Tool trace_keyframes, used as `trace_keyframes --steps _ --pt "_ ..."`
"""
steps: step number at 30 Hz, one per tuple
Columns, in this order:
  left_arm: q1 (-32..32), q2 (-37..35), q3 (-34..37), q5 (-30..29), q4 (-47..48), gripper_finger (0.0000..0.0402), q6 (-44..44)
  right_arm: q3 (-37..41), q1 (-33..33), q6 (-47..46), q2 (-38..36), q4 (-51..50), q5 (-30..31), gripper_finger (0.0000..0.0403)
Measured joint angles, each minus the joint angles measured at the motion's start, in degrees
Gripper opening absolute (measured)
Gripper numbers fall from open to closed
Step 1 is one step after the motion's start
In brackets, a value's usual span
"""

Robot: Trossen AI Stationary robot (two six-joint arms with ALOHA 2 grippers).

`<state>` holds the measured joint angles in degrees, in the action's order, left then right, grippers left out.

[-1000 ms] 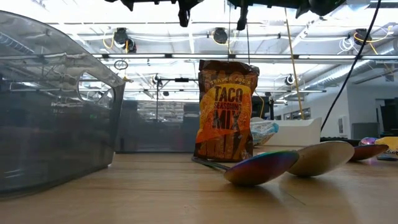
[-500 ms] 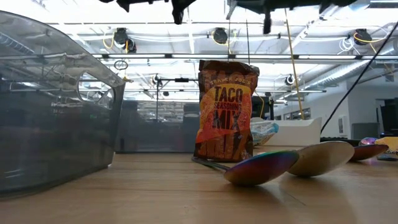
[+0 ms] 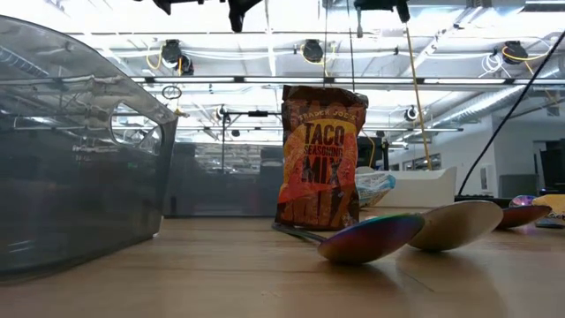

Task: Pick & Place Food Item
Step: Put the white patterned spoon into the white bin

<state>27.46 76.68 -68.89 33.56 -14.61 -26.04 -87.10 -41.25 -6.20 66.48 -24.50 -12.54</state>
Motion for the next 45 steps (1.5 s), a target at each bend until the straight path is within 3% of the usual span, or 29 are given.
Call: trace_keyframes --steps 8,15,18,25,33,39,45 --pt "-0.6 0.0 0.0 0.3 3.1 0.0241 0.0 -15.5 -6.6 13.6 13.1 -19.3 -1.5 0.0011" --pt "-0.6 0.0 0.0 3.6 3.2 0.0241 -1.8 -21.9 -8.9 23.2 24.6 -35.2 -1.0 0.0011" --pt "-0.6 0.0 0.0 4.1 3.4 0.0241 -2.0 -22.0 -9.0 26.2 28.2 -39.8 -0.7 0.0011" --pt "-0.6 0.0 0.0 4.1 4.8 0.0241 -2.2 -22.0 -8.0 31.7 34.6 -47.5 9.5 0.0011" --pt "-0.6 0.0 0.0 4.6 6.1 0.0241 -2.4 -21.4 -8.2 33.0 39.1 -52.1 11.1 0.0011" --pt "-0.6 0.0 0.0 5.4 6.4 0.0241 -2.4 -15.0 -8.2 34.4 39.2 -50.4 15.5 0.0011" --pt "-0.6 0.0 0.0 5.4 6.4 0.0241 -2.4 -6.3 -8.3 33.7 38.8 -47.0 15.5 0.0011"
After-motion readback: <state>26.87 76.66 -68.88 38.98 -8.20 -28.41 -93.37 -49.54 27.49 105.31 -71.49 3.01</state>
